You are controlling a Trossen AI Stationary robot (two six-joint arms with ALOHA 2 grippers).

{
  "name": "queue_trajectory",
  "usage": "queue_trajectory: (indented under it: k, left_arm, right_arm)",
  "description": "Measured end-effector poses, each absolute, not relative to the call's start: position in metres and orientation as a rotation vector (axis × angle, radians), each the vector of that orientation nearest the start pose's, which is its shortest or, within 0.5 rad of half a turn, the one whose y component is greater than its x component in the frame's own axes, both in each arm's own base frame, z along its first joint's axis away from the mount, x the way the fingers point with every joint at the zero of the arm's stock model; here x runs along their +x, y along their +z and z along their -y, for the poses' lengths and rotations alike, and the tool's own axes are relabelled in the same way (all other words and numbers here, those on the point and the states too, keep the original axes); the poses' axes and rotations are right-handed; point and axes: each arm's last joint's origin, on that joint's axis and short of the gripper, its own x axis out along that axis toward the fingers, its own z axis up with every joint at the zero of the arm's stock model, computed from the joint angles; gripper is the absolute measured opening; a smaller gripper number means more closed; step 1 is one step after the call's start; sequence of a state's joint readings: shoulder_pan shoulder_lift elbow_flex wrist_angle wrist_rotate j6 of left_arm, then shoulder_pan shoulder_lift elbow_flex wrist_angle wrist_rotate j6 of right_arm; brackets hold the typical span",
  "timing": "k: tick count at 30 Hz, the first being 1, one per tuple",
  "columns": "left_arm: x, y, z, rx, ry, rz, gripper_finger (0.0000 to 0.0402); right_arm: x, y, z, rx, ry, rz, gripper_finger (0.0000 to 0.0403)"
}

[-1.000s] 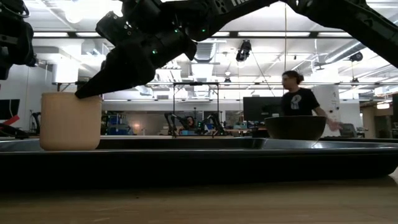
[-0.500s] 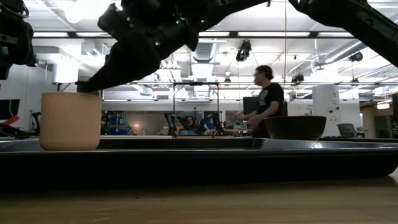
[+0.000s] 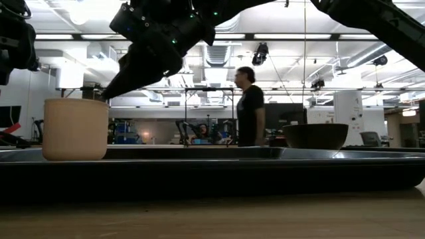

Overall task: Set up tray
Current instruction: Put the white plate on the serving tray

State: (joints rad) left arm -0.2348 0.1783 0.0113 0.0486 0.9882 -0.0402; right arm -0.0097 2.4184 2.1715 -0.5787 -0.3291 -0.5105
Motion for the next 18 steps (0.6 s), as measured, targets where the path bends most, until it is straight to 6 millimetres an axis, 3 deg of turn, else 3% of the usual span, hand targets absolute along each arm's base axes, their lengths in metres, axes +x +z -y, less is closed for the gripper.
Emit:
queue_trajectory:
  k: [6, 18]
  left_arm:
    - [0.087, 0.159, 0.046, -0.081, -1.219, -0.142, 0.0098]
    - [0.087, 0.159, 0.046, -0.081, -1.220, -0.142, 0.0098]
  right_arm:
    - [0.532, 0.213, 0.010, -0.331, 0.475, -0.727, 0.0147]
    - [0.523, 0.208, 0.052, -0.292, 0.424, -0.807, 0.0144]
